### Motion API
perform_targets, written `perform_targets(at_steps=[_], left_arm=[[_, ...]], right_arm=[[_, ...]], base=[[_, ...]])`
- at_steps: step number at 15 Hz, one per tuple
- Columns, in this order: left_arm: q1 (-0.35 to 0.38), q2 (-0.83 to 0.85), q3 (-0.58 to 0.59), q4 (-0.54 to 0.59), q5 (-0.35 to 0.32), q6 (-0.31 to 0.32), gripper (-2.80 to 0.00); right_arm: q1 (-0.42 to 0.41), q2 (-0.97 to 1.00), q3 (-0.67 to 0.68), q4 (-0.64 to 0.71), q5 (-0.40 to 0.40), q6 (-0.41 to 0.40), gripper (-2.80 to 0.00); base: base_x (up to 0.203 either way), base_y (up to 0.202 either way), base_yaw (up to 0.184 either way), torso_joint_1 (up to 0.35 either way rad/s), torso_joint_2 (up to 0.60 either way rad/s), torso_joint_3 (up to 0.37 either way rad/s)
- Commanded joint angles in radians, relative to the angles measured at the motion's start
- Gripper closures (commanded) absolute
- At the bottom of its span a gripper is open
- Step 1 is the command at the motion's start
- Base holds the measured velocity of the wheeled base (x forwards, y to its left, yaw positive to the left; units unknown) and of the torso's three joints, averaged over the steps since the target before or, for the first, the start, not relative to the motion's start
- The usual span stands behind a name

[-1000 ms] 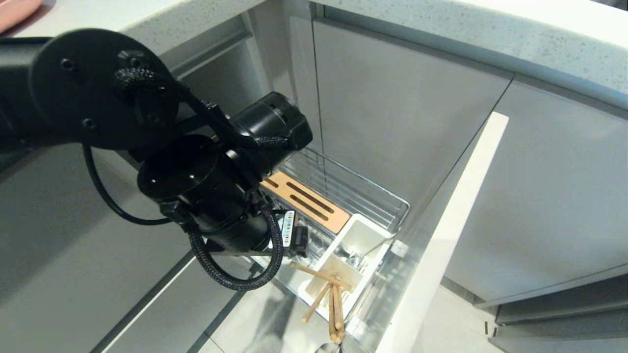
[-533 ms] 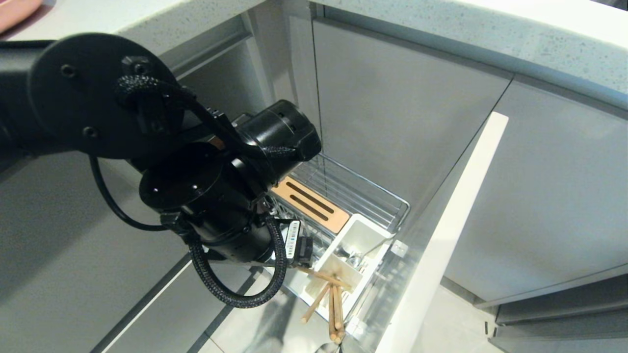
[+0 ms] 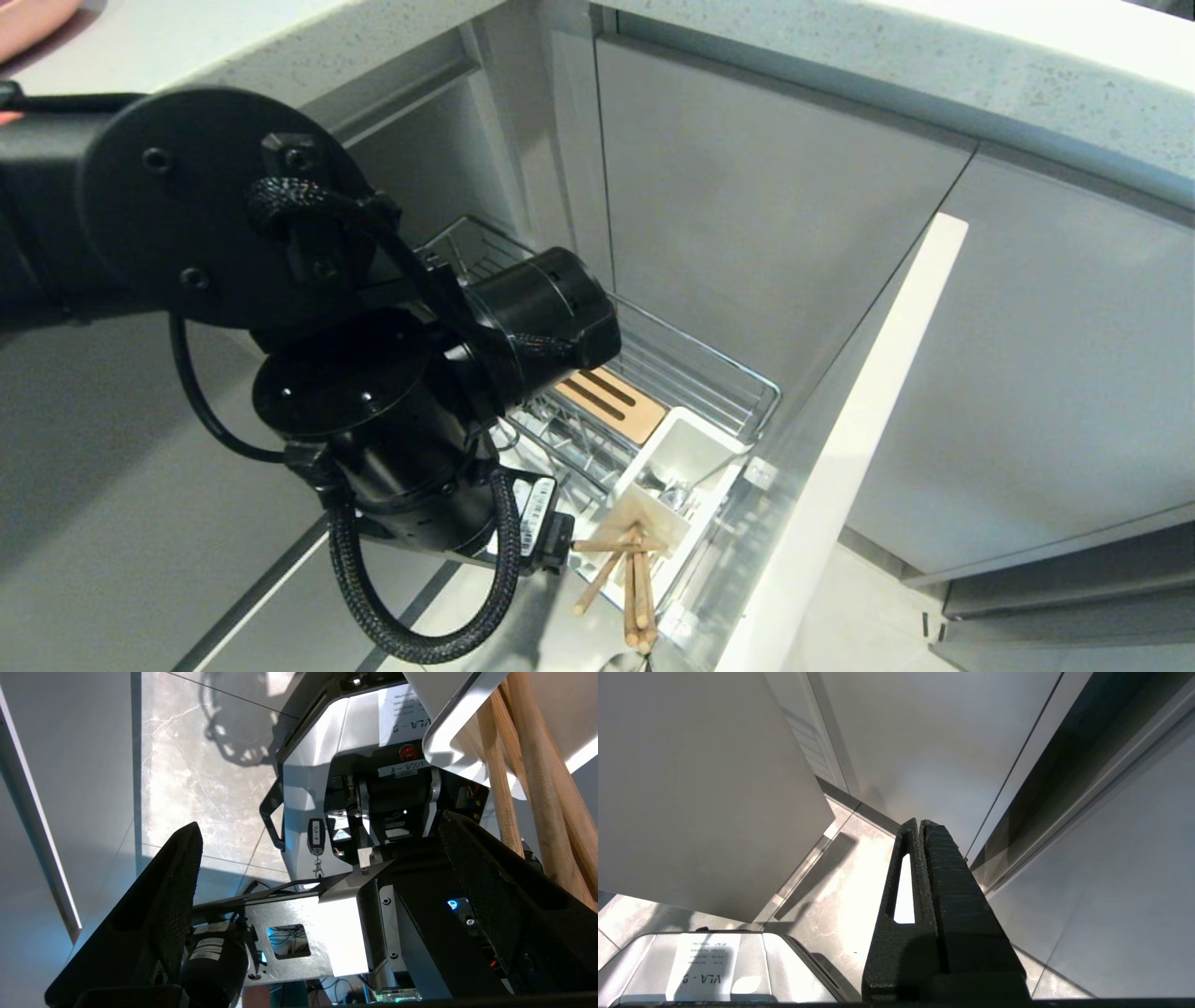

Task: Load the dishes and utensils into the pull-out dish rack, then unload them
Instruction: Take the chopsticks out of the cupboard

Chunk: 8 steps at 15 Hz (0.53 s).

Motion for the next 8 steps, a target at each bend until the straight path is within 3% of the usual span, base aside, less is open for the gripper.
perform_targets(at_steps=[1, 5, 8], left_arm=[[-0.008, 0.000, -0.003, 0.003, 0.004, -0.005, -2.80], [-0.008, -0.001, -0.008, -0.116, 0.025, -0.021, -2.80], [-0.007, -0.003, -0.011, -0.145, 0.027, -0.036, -2.80]], right_arm=[[0.001, 0.000, 0.001, 0.000, 0.000, 0.000, 0.00], [0.000, 0.000, 0.001, 0.000, 0.000, 0.000, 0.00], [0.002, 0.000, 0.001, 0.000, 0.000, 0.000, 0.00]], base=[[0.000, 0.000, 0.000, 0.000, 0.00, 0.000], [0.000, 0.000, 0.000, 0.000, 0.00, 0.000], [0.000, 0.000, 0.000, 0.000, 0.00, 0.000]])
